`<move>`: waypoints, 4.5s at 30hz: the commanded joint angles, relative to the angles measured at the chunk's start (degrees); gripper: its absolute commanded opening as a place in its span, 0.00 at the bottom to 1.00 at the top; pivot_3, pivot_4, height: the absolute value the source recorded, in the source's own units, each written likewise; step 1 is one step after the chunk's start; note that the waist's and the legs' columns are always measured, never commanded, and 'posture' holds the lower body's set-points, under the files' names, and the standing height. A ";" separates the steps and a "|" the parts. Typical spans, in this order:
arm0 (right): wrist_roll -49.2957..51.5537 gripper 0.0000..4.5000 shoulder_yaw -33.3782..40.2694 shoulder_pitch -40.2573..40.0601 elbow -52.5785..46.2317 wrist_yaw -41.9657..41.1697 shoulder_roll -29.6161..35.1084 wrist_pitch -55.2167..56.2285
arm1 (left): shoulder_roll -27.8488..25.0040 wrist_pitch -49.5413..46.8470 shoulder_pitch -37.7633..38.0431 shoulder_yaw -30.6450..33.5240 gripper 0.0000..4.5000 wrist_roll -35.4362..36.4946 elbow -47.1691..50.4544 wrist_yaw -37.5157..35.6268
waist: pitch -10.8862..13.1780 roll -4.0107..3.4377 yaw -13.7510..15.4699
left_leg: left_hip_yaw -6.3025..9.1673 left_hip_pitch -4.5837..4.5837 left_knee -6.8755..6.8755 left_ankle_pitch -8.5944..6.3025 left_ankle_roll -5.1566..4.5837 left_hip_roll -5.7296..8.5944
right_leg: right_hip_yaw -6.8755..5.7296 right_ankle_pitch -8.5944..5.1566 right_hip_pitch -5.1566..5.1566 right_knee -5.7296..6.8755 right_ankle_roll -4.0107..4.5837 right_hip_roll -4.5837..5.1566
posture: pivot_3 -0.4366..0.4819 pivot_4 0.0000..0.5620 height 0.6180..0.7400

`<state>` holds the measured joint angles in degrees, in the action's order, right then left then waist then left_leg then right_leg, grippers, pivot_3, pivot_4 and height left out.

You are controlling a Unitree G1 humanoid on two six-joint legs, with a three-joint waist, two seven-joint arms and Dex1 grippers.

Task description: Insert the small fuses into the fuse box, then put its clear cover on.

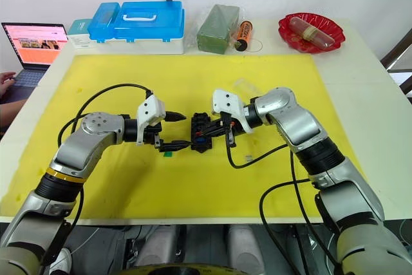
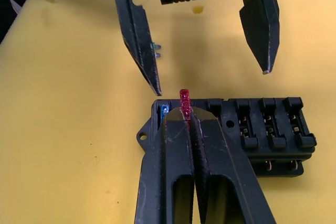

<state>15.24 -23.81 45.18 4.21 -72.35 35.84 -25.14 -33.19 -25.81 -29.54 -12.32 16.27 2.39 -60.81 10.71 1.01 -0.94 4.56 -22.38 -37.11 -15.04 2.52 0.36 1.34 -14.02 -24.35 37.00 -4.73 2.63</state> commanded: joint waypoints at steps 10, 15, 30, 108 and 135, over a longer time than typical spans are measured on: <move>-1.12 0.00 2.82 -0.18 -0.41 0.97 -1.69 0.39 | -0.33 0.47 -1.10 0.26 0.99 -0.20 1.64 -0.78 | 0.00 0.00 0.00 | 0.00 0.00 0.00 0.00 0.00 0.00 | 0.00 0.00 0.00 0.01 0.00 0.00 | 0.48 0.27 1.00; -1.33 0.00 3.08 -0.23 -0.30 0.89 -1.88 0.19 | -0.31 0.32 -1.06 0.29 0.99 -0.32 1.72 -0.94 | 0.00 0.00 -0.01 | 0.00 0.00 0.00 0.00 0.00 0.00 | 0.00 0.00 0.00 0.01 0.00 0.00 | 0.48 0.27 1.00; -1.67 0.00 3.15 -1.54 -0.54 1.20 -3.07 -0.44 | 0.09 0.75 -0.94 0.48 0.99 -0.68 1.82 -0.36 | 0.00 0.00 -0.03 | 0.00 0.00 -0.01 0.00 0.00 0.00 | 0.00 0.00 0.00 0.04 0.00 0.00 | 0.48 0.27 1.00; 1.74 0.26 9.01 -2.26 -9.34 4.06 -1.28 -13.14 | 1.21 0.63 -2.24 0.77 1.00 -1.75 1.00 1.15 | -0.03 -0.01 0.00 | 0.02 0.11 -0.03 0.00 0.00 0.01 | 0.00 0.00 0.11 0.08 0.00 -0.01 | 0.48 0.27 1.00; 0.46 0.01 8.21 -15.23 -6.62 7.79 -0.02 -5.81 | 0.86 2.11 -2.19 -0.18 1.00 -2.40 -0.28 -1.58 | -0.04 0.00 0.03 | 0.01 0.11 -0.04 0.00 0.00 0.01 | -0.01 0.00 0.13 0.08 0.00 -0.02 | 0.48 0.27 1.00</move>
<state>18.20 -13.53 31.66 -4.18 -64.45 34.92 -31.33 -31.84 -25.18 -31.16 -12.63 14.05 1.59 -62.04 10.66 1.00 -0.91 4.57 -22.26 -37.15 -15.04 2.52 0.37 1.33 -14.01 -24.20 37.08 -4.73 2.61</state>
